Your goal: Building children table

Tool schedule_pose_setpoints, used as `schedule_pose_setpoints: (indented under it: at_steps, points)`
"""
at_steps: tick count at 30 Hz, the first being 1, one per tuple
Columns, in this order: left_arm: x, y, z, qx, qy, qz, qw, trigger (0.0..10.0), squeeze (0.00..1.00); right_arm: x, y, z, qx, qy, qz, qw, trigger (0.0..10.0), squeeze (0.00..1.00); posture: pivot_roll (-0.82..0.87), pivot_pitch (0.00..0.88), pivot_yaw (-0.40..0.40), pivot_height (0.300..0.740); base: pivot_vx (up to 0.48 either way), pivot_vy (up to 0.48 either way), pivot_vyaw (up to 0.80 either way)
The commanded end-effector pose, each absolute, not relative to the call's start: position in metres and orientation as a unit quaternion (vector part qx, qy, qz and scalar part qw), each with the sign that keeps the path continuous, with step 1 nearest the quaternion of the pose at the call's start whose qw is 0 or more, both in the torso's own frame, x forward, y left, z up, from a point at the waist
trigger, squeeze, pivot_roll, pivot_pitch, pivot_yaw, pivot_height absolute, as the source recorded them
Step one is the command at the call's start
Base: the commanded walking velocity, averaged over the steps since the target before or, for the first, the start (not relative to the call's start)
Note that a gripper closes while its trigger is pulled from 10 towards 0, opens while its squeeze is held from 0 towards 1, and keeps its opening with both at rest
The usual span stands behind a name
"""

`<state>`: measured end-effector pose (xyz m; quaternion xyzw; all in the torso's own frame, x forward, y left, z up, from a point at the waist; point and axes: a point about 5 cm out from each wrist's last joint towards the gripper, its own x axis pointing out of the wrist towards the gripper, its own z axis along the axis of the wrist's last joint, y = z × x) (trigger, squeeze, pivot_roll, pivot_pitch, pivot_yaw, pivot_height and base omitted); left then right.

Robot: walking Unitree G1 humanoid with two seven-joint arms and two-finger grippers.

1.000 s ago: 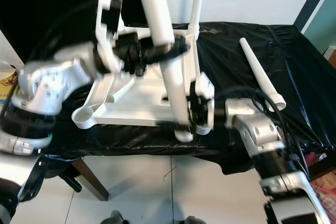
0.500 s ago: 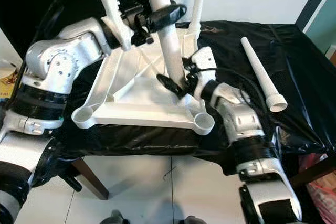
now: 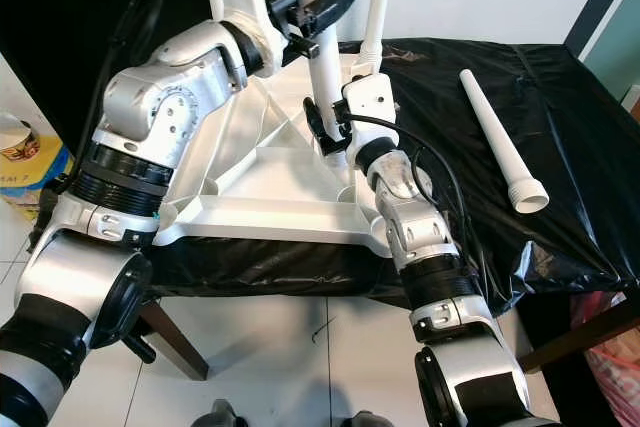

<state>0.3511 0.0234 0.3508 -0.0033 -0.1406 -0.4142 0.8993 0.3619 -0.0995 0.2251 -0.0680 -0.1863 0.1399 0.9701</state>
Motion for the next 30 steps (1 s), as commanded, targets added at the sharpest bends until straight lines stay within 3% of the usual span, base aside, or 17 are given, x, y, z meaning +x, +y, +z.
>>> schedule_pose_setpoints:
  at_steps: [1, 6, 24, 25, 27, 28, 29, 30]
  points:
    - [0.350, 0.019, 0.360, 0.001, -0.160, -0.379, 0.912, 10.0, 0.00, 0.365, -0.102, 0.227, -0.063, -0.191, 0.099, 0.974, 10.0, 0.00, -0.04, 0.018, -0.009, 0.740, 0.000, 0.000, 0.00]
    - [0.346, 0.005, 0.360, -0.015, -0.166, -0.359, 0.918, 10.0, 0.00, 0.368, -0.099, 0.225, -0.066, -0.194, 0.045, 0.978, 10.0, 0.00, -0.03, 0.018, -0.010, 0.740, 0.000, 0.000, 0.00]
    - [0.333, -0.015, 0.360, -0.006, -0.189, -0.359, 0.914, 10.0, 0.00, 0.371, -0.084, 0.201, -0.075, -0.166, 0.015, 0.983, 10.0, 0.00, 0.00, 0.001, -0.033, 0.740, 0.000, 0.000, 0.00]
    - [0.333, -0.015, 0.361, -0.004, -0.191, -0.359, 0.914, 10.0, 0.00, 0.372, -0.084, 0.200, -0.074, -0.164, 0.011, 0.984, 9.2, 0.00, 0.00, 0.000, -0.034, 0.740, 0.000, 0.000, 0.00]
    - [0.333, -0.015, 0.361, -0.004, -0.192, -0.359, 0.913, 10.0, 0.00, 0.372, -0.085, 0.200, -0.073, -0.162, 0.009, 0.984, 9.2, 0.00, 0.00, 0.000, -0.034, 0.740, 0.000, 0.000, 0.00]
    - [0.333, -0.015, 0.361, -0.003, -0.193, -0.359, 0.913, 10.0, 0.00, 0.372, -0.085, 0.199, -0.073, -0.162, 0.007, 0.984, 7.3, 0.00, 0.00, 0.000, -0.034, 0.740, 0.000, 0.000, 0.00]
    - [0.332, -0.016, 0.362, -0.001, -0.195, -0.362, 0.912, 10.0, 0.00, 0.373, -0.085, 0.199, -0.074, -0.163, 0.004, 0.984, 0.0, 0.00, 0.00, 0.000, -0.034, 0.740, 0.000, 0.000, 0.00]
    - [0.332, -0.016, 0.362, -0.001, -0.195, -0.362, 0.912, 10.0, 0.00, 0.373, -0.085, 0.199, -0.074, -0.163, 0.004, 0.984, 0.0, 0.00, 0.00, 0.000, -0.034, 0.740, 0.000, 0.000, 0.00]
